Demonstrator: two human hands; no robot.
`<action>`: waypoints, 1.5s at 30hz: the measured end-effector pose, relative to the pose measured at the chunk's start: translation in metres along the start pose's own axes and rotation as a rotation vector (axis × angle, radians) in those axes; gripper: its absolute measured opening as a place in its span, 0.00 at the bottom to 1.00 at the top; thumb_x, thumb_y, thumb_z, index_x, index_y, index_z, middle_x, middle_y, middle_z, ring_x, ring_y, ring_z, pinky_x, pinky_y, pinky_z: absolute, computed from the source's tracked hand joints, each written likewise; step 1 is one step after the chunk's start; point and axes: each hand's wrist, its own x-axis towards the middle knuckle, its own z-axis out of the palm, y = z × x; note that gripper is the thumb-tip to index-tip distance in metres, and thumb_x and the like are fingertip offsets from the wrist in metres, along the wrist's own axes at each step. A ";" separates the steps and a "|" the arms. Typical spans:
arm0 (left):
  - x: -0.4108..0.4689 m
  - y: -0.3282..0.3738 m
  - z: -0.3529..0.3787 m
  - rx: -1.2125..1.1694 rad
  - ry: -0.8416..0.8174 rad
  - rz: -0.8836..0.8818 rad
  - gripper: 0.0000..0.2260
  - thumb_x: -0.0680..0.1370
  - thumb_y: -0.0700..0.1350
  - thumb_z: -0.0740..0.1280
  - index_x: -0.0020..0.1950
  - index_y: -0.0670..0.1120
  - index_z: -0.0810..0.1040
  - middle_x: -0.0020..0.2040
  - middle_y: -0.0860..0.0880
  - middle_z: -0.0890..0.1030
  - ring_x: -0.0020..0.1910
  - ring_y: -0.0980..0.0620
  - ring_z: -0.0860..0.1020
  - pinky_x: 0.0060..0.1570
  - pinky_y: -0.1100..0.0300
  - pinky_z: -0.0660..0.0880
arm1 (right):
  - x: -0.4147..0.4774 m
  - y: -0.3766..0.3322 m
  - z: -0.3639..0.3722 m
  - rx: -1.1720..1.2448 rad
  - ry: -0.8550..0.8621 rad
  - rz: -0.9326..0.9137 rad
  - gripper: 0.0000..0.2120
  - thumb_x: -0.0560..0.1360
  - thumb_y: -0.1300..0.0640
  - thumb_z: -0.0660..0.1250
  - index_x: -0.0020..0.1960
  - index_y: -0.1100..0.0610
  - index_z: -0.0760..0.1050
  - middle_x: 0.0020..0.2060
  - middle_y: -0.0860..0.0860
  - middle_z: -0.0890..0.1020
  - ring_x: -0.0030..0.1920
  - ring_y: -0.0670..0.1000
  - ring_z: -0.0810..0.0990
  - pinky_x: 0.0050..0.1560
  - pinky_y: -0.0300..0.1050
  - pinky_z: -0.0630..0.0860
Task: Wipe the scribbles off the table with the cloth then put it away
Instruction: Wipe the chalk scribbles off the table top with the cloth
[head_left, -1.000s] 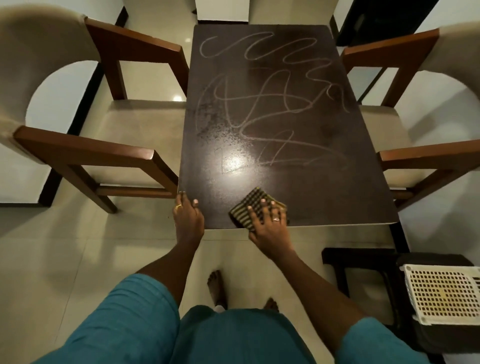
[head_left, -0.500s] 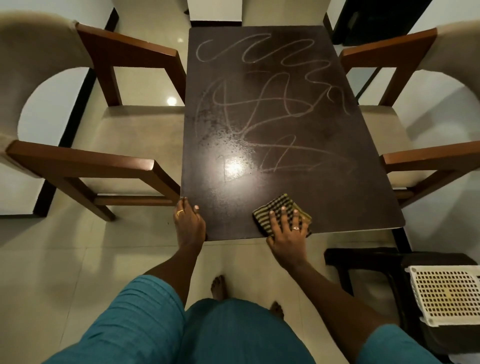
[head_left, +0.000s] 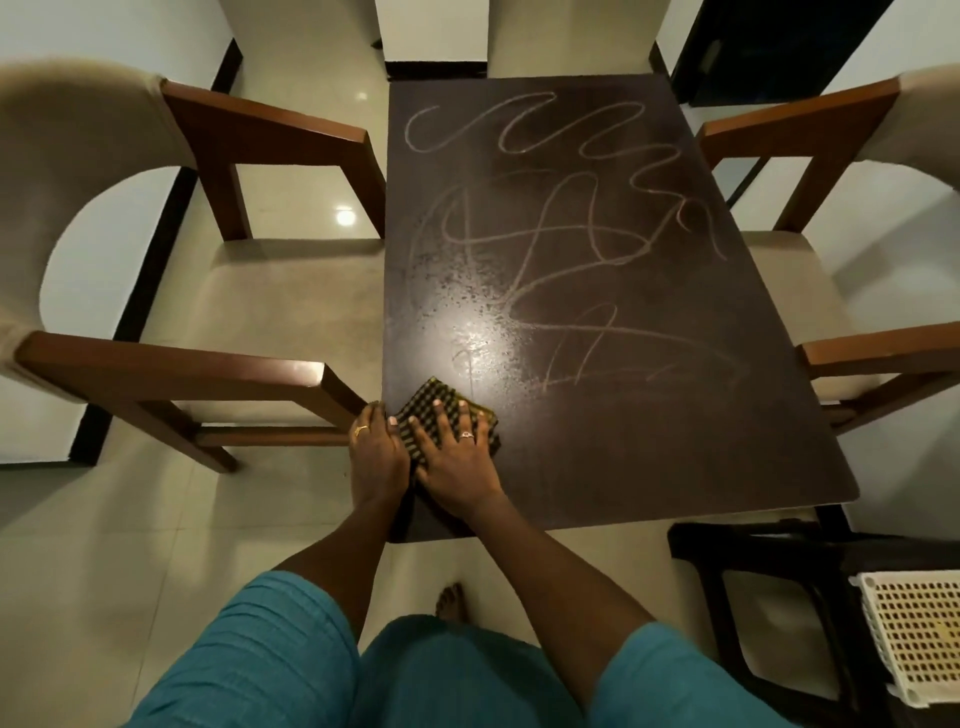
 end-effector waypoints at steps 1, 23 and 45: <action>0.003 0.005 0.002 0.014 -0.018 0.025 0.18 0.81 0.43 0.50 0.70 0.39 0.64 0.72 0.39 0.65 0.72 0.41 0.60 0.70 0.45 0.61 | 0.006 0.003 -0.004 0.015 0.001 0.029 0.29 0.80 0.42 0.47 0.78 0.50 0.47 0.77 0.60 0.49 0.75 0.67 0.45 0.71 0.67 0.39; 0.010 0.044 0.049 0.252 -0.005 0.014 0.19 0.81 0.45 0.53 0.71 0.41 0.63 0.72 0.40 0.65 0.71 0.42 0.62 0.70 0.45 0.60 | -0.096 0.355 -0.046 0.168 0.063 1.033 0.30 0.80 0.44 0.51 0.78 0.52 0.45 0.77 0.61 0.47 0.74 0.69 0.49 0.70 0.68 0.49; -0.019 0.012 0.017 0.261 0.011 -0.098 0.19 0.80 0.43 0.55 0.70 0.37 0.62 0.71 0.36 0.65 0.65 0.34 0.68 0.64 0.41 0.67 | -0.036 0.090 -0.013 0.065 -0.047 0.191 0.30 0.79 0.43 0.52 0.78 0.49 0.48 0.77 0.61 0.49 0.74 0.70 0.47 0.69 0.71 0.41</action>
